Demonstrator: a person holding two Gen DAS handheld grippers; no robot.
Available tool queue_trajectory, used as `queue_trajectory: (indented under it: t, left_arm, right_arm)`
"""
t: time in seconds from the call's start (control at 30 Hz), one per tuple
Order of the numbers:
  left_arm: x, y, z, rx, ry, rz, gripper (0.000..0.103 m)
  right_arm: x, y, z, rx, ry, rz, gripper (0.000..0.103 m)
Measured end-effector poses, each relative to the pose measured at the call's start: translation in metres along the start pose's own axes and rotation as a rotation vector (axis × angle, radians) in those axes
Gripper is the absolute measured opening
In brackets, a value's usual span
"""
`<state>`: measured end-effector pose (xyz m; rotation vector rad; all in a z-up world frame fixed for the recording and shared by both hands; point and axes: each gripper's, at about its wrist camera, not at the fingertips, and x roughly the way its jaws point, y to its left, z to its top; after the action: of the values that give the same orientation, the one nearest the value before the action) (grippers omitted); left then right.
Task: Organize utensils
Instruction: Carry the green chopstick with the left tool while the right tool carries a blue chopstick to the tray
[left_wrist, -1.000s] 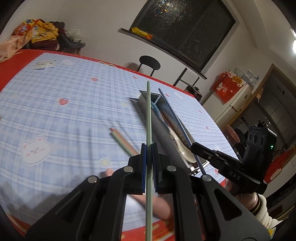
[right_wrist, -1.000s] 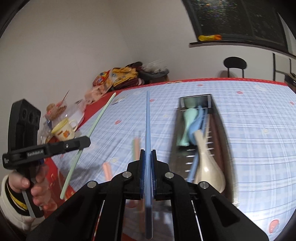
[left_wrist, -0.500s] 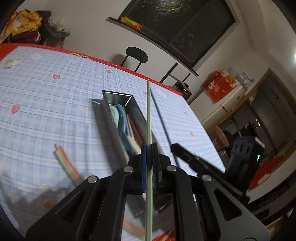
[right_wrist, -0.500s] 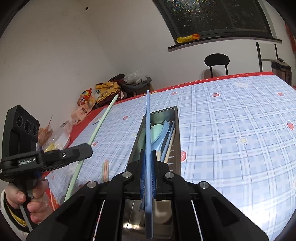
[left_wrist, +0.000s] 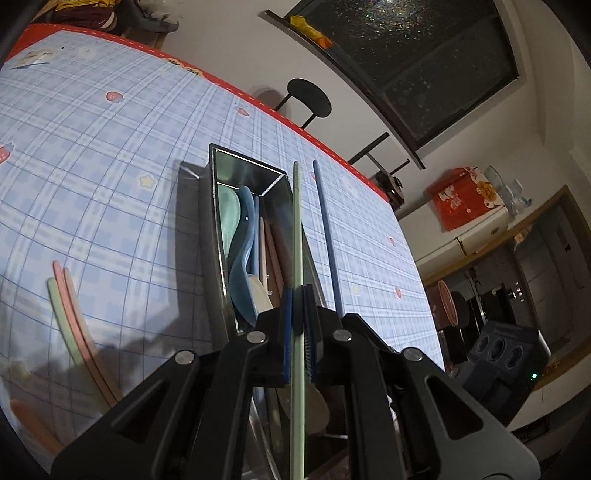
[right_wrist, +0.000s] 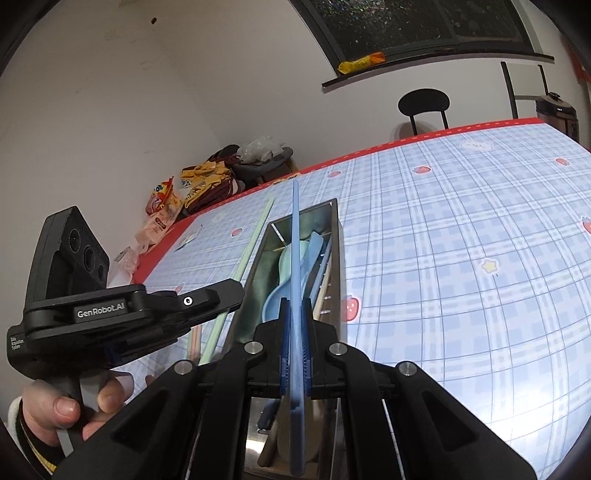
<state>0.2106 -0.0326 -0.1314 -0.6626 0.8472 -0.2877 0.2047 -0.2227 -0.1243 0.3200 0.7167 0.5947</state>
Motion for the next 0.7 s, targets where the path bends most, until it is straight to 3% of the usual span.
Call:
queue_trajectory:
  t: [0.27, 0.7]
  left_arm:
    - [0.014, 0.004, -0.003, -0.02, 0.002, 0.025, 0.01]
    - [0.021, -0.003, -0.007, 0.032, 0.01, 0.054, 0.01]
  right_arm:
    - [0.005, -0.001, -0.002, -0.014, 0.023, -0.007, 0.007]
    - [0.011, -0.004, -0.003, -0.011, 0.035, -0.017, 0.007]
